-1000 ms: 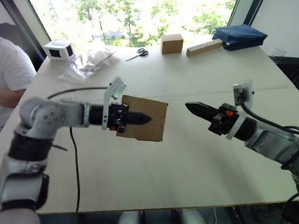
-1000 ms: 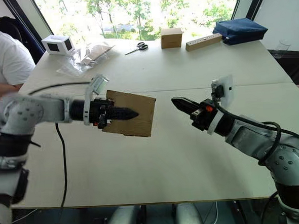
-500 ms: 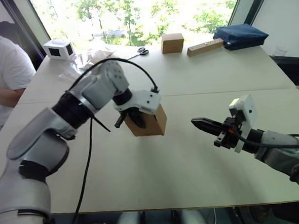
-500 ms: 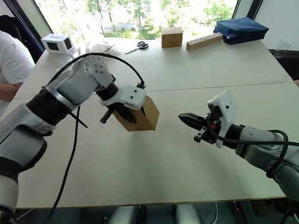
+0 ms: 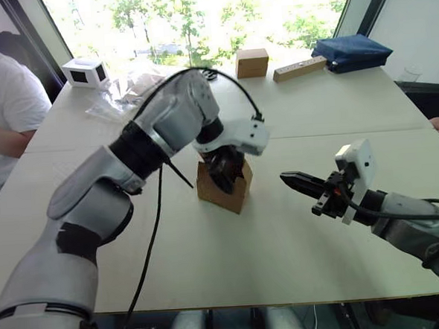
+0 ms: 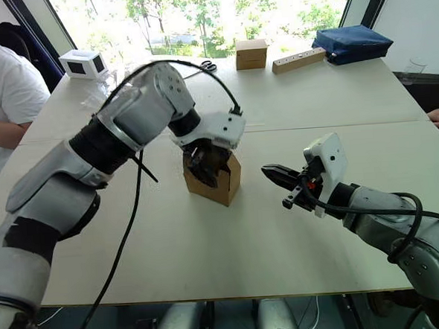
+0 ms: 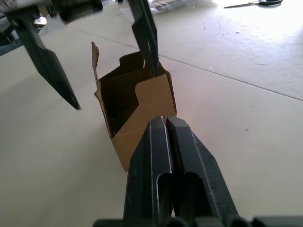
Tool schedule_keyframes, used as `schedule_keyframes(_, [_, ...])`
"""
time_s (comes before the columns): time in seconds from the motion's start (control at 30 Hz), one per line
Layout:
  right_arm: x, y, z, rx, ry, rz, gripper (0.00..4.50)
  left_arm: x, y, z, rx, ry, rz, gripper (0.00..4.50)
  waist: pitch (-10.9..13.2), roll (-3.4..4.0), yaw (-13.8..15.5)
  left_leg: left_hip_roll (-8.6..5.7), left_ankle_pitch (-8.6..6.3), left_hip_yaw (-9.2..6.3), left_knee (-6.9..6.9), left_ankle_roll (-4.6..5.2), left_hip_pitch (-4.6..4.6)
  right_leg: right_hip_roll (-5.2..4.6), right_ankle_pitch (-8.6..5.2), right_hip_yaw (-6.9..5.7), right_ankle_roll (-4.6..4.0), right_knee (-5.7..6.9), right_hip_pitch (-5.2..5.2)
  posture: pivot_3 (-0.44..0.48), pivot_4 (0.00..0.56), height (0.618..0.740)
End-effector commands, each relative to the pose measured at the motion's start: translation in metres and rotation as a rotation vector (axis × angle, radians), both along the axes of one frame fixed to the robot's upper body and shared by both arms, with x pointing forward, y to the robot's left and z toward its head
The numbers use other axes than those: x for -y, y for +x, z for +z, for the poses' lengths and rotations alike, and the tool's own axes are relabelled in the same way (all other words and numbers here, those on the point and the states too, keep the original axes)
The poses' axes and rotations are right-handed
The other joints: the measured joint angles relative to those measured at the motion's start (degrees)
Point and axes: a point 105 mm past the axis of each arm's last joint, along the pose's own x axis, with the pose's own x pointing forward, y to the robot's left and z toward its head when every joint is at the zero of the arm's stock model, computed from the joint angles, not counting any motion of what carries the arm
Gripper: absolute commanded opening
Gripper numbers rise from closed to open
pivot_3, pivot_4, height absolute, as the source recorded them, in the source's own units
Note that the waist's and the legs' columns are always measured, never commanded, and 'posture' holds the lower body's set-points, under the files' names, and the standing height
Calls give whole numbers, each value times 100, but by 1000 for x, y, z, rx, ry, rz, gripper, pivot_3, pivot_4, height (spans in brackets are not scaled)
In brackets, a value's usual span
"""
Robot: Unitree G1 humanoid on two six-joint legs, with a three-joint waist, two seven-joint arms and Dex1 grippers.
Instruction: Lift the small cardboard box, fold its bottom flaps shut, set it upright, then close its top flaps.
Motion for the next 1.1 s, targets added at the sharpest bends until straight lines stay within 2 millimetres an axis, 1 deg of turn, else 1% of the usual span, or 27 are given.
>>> schedule_keyframes(0.03, [-4, -2, 12, 55, 6, 20, 0, -9, -7, 50, 17, -161, 20, 4485, 0, 0, -12, 0, 0, 0, 0, 0, 1, 0, 0, 0, 0, 2, 0, 0, 150, 740])
schedule_keyframes(0.1, [-4, -1, 12, 56, 4, 21, 0, -19, -7, 55, 11, -189, 41, 4485, 1, 6, -64, 0, 0, 1, 0, 0, 3, 0, 0, 0, 0, 5, 0, 0, 150, 740])
schedule_keyframes(0.13, [-5, 1, 13, 68, 5, 20, 0, -33, -4, 52, -21, -221, 82, 4485, 1, 6, -100, 1, 0, 1, 0, -1, 5, -1, 0, 1, 0, 6, 0, 0, 150, 740])
schedule_keyframes(0.17, [-7, 3, 13, 77, 5, 20, 0, -42, -3, 49, -45, -242, 110, 4485, -1, 11, -139, 1, 1, -1, 0, -1, 8, 0, 0, 1, 0, 11, 0, 0, 150, 740])
schedule_keyframes(0.2, [-8, 7, 14, 83, 6, 16, 0, -52, 2, 45, -61, -306, 152, 4246, -3, 14, -151, 4, 1, 1, 0, -1, 11, 0, 0, 3, 0, 14, 0, 0, 150, 740])
schedule_keyframes(0.23, [-8, 9, 14, 86, 6, 13, 0, -57, 5, 43, -69, -350, 180, 3987, -6, 19, -160, 4, 1, 1, -1, -1, 15, 1, 0, 3, 0, 16, 0, 0, 150, 740])
schedule_keyframes(0.27, [-8, 10, 13, 85, 4, 15, 0, -61, 6, 42, -111, -391, 227, 3772, -6, 18, -144, 6, 1, 2, -1, -1, 20, 2, 0, 4, -1, 20, 3, 0, 150, 740])
schedule_keyframes(0.37, [-10, 17, 7, 95, -43, 13, 0, -71, 14, 35, -198, -559, 373, 2528, 1, 7, -90, 5, 5, -7, 4, -6, 11, 5, -1, 3, -1, 30, -1, 0, 150, 740])
schedule_keyframes(0.4, [-11, 20, 5, 98, -55, 8, 0, -75, 15, 33, -209, -604, 397, 2183, 3, 3, -95, 4, 5, -8, 9, -6, 5, 5, -1, 4, -1, 30, -3, 0, 150, 740])
schedule_keyframes(0.43, [-10, 21, 4, 100, -61, 6, 0, -77, 15, 32, -215, -629, 409, 1746, 3, 2, -103, 2, 5, -7, 11, -6, -1, 3, -1, 4, -1, 27, -7, 0, 150, 740])
schedule_keyframes(0.47, [-11, 24, 1, 98, -71, 2, 0, -84, 17, 29, -217, -678, 442, 1460, 4, 2, -101, -1, 5, -4, 12, -6, -1, -4, 0, 4, 0, 28, -8, 0, 150, 740])
schedule_keyframes(0.5, [-11, 26, -2, 94, -85, -1, 0, -91, 20, 25, -220, -719, 488, 953, 4, 1, -105, -5, 5, -4, 12, -6, -4, -7, 0, 5, 0, 26, -10, 0, 150, 740])
schedule_keyframes(0.53, [-10, 27, -5, 91, -96, -4, 0, -95, 22, 21, -222, -744, 521, 666, 1, 5, -114, -6, 5, -3, 12, -6, -4, -10, 0, 5, 1, 26, -9, 0, 150, 740])
schedule_keyframes(0.57, [-11, 29, -11, 84, -130, -8, 0, -104, 25, 14, -207, -775, 561, 271, 2, 4, -115, -6, 5, 4, 12, -6, 1, -15, 0, 8, 1, 29, -9, 0, 150, 740])
schedule_keyframes(0.6, [-12, 31, -18, 76, -161, -13, 0, -112, 29, 5, -200, -800, 623, 100, 2, 4, -119, -5, 5, 3, 13, -8, 1, -14, 1, 9, 1, 29, -10, 0, 150, 740])
schedule_keyframes(0.63, [-12, 32, -22, 72, -181, -17, 0, -117, 31, -2, -194, -816, 665, 100, 0, 7, -124, -5, 8, 3, 12, -12, 3, -13, 1, 10, 1, 31, -11, 0, 150, 740])
schedule_keyframes(0.73, [-14, 36, -41, 30, -243, -20, 0, -136, 32, -34, -159, -834, 748, 100, 0, 6, -117, -3, 14, 2, 10, -23, 7, -12, 1, 13, 0, 51, -20, 0, 150, 740])
schedule_keyframes(0.8, [-14, 36, -47, 19, -264, -21, 0, -141, 33, -47, -144, -847, 793, 100, 0, 5, -106, -3, 18, 2, 8, -29, 8, -13, 1, 15, 0, 64, -25, 0, 150, 740])
schedule_keyframes(0.83, [-14, 37, -49, 13, -265, -18, 0, -141, 33, -53, -154, -859, 812, 100, 1, 4, -88, -3, 21, 1, 8, -35, 5, -13, 1, 15, -1, 64, -31, 0, 150, 740])
schedule_keyframes(0.9, [-20, 37, -54, -2, -258, -1, 0, -138, 30, -75, -200, -867, 851, 100, -1, 3, -33, -4, 24, -1, 10, -40, 0, -14, 1, 15, -1, 64, -33, 0, 150, 740])
schedule_keyframes(1.0, [-31, 38, -58, -27, -220, 36, 0, -126, 21, -108, -260, -846, 857, 100, -3, 3, -5, -5, 24, 4, 10, -40, 3, -17, 1, 16, -1, 63, -31, 0, 150, 740])
schedule_keyframes(1.03, [-34, 38, -59, -34, -213, 47, 0, -123, 19, -115, -275, -840, 854, 100, -3, 3, 4, -5, 24, 4, 10, -40, 3, -17, 2, 16, -2, 63, -31, 0, 150, 740])
schedule_keyframes(1.1, [-38, 39, -63, -43, -221, 66, 0, -118, 16, -121, -284, -834, 842, 100, -2, 3, 13, -5, 24, 4, 10, -41, 2, -16, 2, 16, -2, 64, -34, 0, 150, 740])
